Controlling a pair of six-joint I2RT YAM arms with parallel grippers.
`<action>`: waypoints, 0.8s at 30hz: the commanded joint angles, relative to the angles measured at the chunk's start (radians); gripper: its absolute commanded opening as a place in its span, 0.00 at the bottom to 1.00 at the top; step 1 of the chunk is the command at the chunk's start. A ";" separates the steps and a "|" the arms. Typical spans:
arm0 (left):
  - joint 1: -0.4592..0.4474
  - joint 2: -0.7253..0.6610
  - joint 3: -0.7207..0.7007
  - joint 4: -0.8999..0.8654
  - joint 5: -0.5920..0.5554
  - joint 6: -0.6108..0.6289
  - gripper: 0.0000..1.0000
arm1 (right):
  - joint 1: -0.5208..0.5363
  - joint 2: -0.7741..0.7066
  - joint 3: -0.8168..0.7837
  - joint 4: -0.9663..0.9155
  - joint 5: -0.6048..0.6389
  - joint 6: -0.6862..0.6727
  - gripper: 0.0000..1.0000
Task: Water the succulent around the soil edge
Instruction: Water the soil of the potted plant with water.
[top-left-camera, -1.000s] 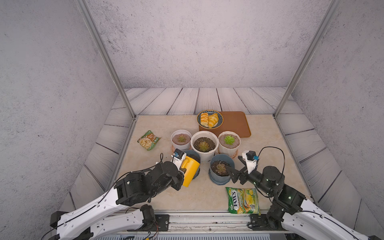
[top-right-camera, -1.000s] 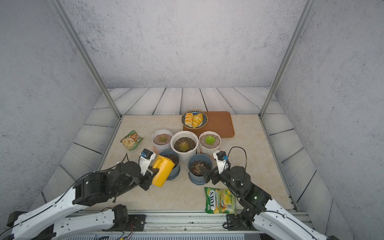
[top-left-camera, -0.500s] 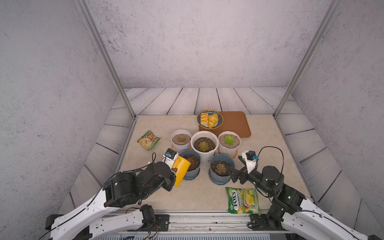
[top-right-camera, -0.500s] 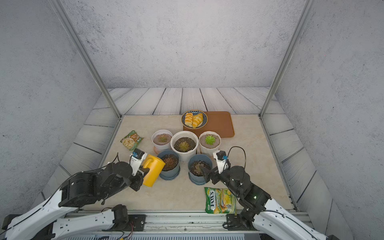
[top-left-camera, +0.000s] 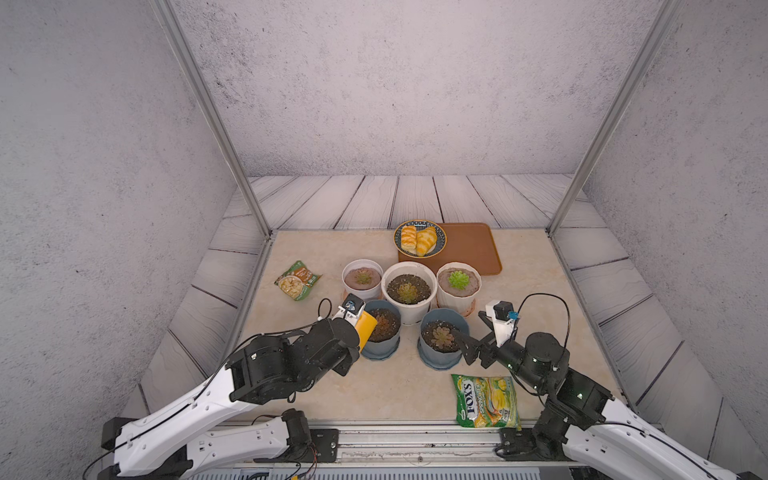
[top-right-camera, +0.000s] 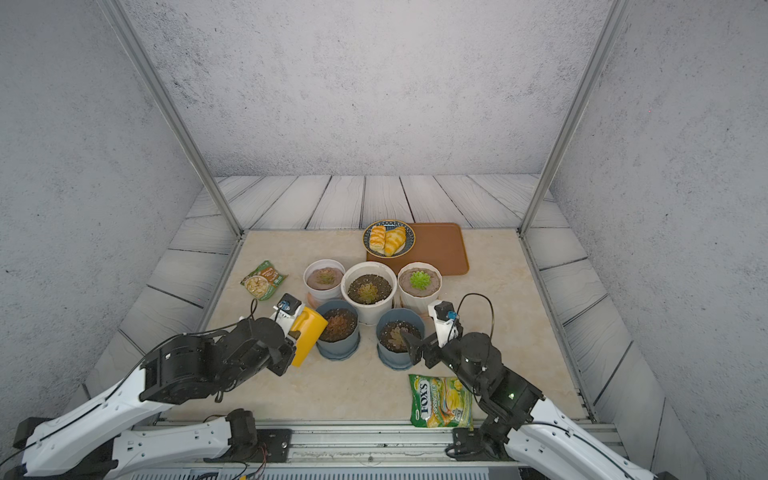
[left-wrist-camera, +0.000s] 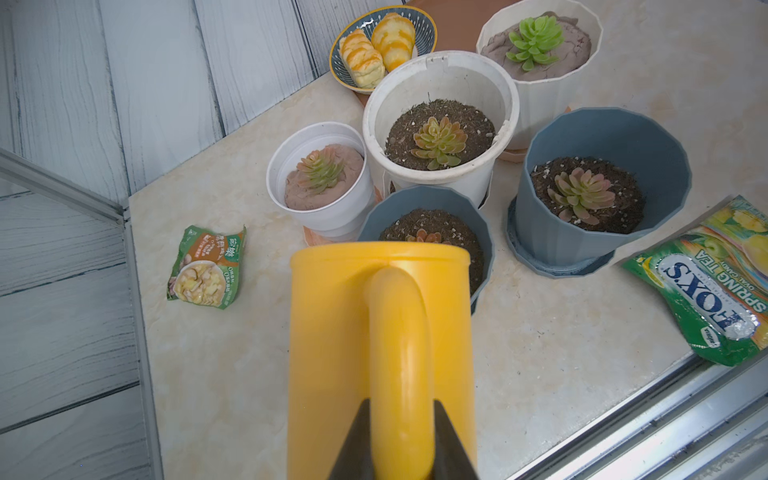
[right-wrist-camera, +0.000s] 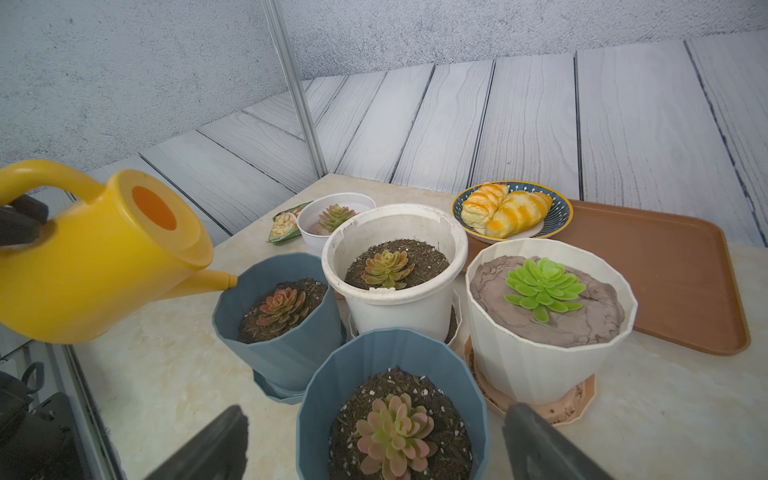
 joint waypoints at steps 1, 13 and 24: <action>0.007 -0.005 0.005 0.084 -0.056 0.045 0.00 | -0.001 -0.014 0.010 -0.010 0.011 0.003 0.99; 0.012 0.146 0.033 0.167 -0.147 0.134 0.00 | -0.001 -0.024 0.016 -0.026 0.025 0.013 0.99; 0.028 0.256 0.073 0.251 -0.106 0.183 0.00 | -0.001 -0.046 0.016 -0.038 0.030 0.022 0.99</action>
